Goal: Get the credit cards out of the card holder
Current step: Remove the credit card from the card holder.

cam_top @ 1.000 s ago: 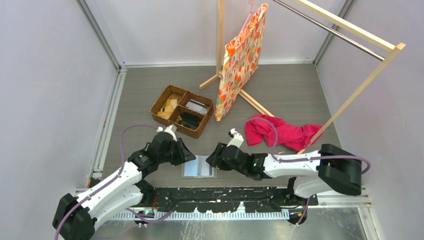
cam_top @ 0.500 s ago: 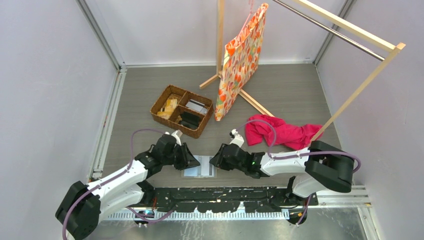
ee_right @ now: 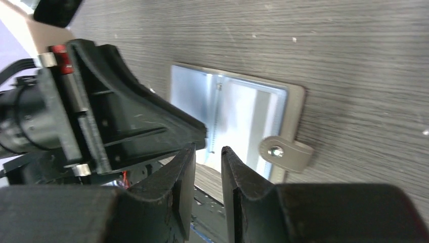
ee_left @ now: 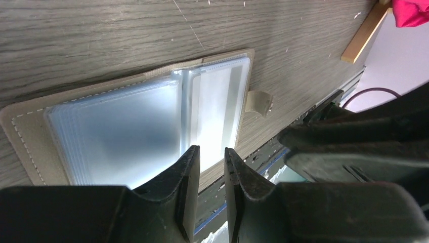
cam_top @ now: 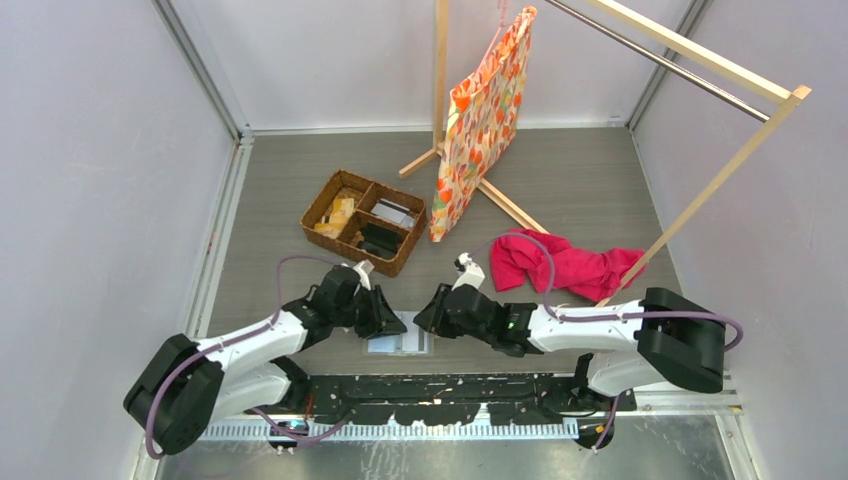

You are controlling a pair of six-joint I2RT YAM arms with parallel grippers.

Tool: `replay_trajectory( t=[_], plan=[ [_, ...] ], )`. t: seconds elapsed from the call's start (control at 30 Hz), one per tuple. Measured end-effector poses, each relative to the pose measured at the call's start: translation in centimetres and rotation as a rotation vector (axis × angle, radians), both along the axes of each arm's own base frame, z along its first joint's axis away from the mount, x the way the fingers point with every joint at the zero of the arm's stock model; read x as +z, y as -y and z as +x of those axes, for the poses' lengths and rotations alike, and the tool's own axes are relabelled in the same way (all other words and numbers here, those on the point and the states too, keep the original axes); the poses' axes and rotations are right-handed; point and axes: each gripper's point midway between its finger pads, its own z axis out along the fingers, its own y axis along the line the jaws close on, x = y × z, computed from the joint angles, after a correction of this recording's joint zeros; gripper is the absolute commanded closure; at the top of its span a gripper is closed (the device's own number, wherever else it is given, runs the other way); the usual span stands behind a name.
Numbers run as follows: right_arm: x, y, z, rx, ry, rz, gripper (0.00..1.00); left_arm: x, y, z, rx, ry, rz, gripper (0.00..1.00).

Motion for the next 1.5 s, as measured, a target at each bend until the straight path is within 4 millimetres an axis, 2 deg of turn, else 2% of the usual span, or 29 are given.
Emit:
replay_trajectory(
  t=[0.1,0.17,0.43,0.77,1.5],
  plan=[
    [0.9,-0.9,0.2,0.013,0.016,0.011,0.70,-0.4,0.1,0.0,-0.001,-0.013,0.004,0.77],
    [0.8,-1.3,0.4,0.015,0.017,0.006,0.70,-0.5,0.1,0.0,0.001,-0.018,0.007,0.78],
    [-2.8,-0.3,0.1,-0.018,-0.050,-0.089,0.69,-0.9,-0.1,0.2,0.012,-0.019,0.024,0.78],
    [-4.2,0.8,-0.3,-0.043,-0.082,-0.121,0.70,-2.2,-0.2,-0.3,0.000,-0.067,0.052,0.78],
    [-5.1,0.5,-0.2,-0.030,-0.083,-0.133,0.91,-2.2,-0.1,-0.3,-0.002,-0.068,0.035,0.81]
  ],
)
